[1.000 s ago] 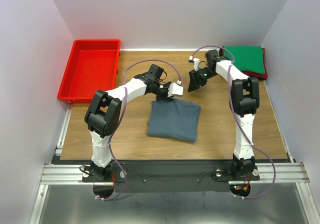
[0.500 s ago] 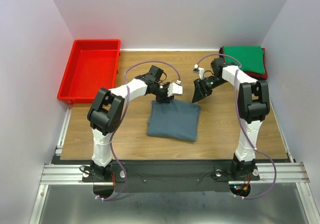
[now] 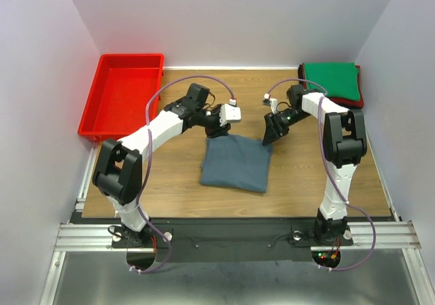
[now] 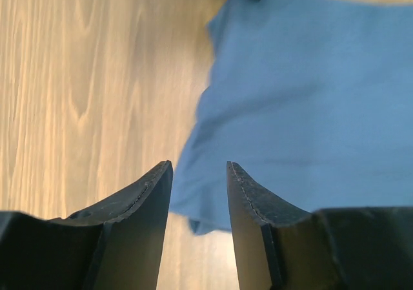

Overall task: Fold and stack the t-shirts
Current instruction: Fold the tshirt

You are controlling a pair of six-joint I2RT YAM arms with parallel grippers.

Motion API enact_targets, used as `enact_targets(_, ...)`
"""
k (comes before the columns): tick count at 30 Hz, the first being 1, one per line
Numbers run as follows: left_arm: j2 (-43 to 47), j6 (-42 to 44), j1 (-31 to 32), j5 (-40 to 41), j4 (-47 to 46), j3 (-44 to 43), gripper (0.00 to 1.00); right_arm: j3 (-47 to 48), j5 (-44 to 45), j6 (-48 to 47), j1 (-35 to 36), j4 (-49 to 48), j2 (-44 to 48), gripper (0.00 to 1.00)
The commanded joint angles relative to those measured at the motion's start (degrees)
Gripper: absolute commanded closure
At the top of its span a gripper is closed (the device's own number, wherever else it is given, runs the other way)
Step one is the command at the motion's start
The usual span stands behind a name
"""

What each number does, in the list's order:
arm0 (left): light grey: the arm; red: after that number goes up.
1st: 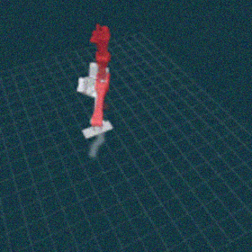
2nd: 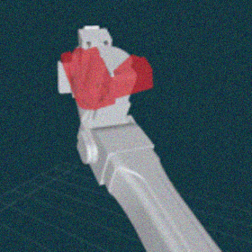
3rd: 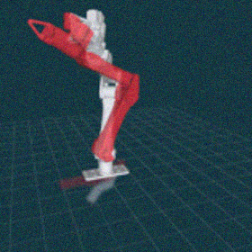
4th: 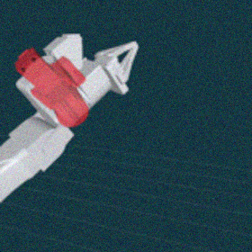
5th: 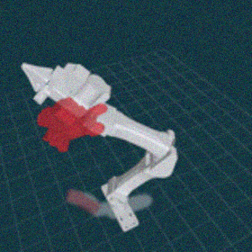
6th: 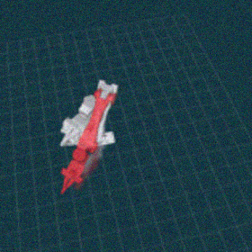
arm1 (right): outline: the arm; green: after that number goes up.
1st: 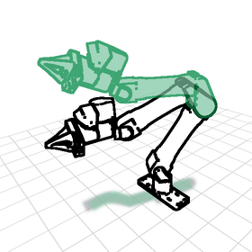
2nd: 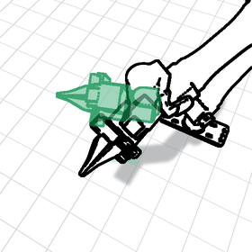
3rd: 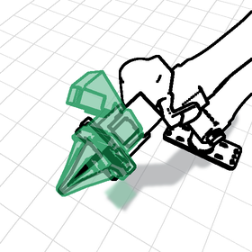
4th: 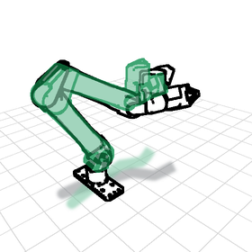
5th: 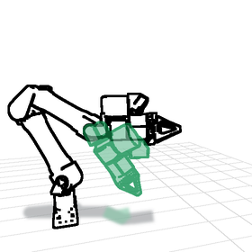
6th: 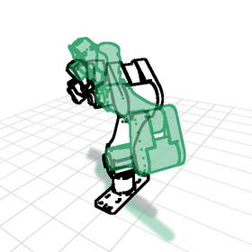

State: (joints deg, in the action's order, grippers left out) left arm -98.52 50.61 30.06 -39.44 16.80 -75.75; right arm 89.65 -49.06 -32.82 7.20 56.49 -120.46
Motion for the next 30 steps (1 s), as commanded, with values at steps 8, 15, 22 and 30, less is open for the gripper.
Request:
enact_targets(8,1.6,-2.2,8.3,0.6,1.0,8.6,0.52,-0.4,0.4,-3.0,0.2,1.0,0.8,0.67)
enact_targets(15,-1.7,-1.6,8.6,2.3,1.2,9.0,0.55,2.9,2.3,-3.0,0.0,1.3,1.9,0.99)
enact_targets(22,-4.0,-0.6,8.8,2.8,2.3,9.6,0.56,8.3,6.3,-2.8,-0.2,1.3,1.5,0.99)
enact_targets(30,-4.4,-4.3,6.4,0.0,2.4,7.5,0.58,8.4,9.0,-2.9,-0.1,0.3,-5.7,0.99)
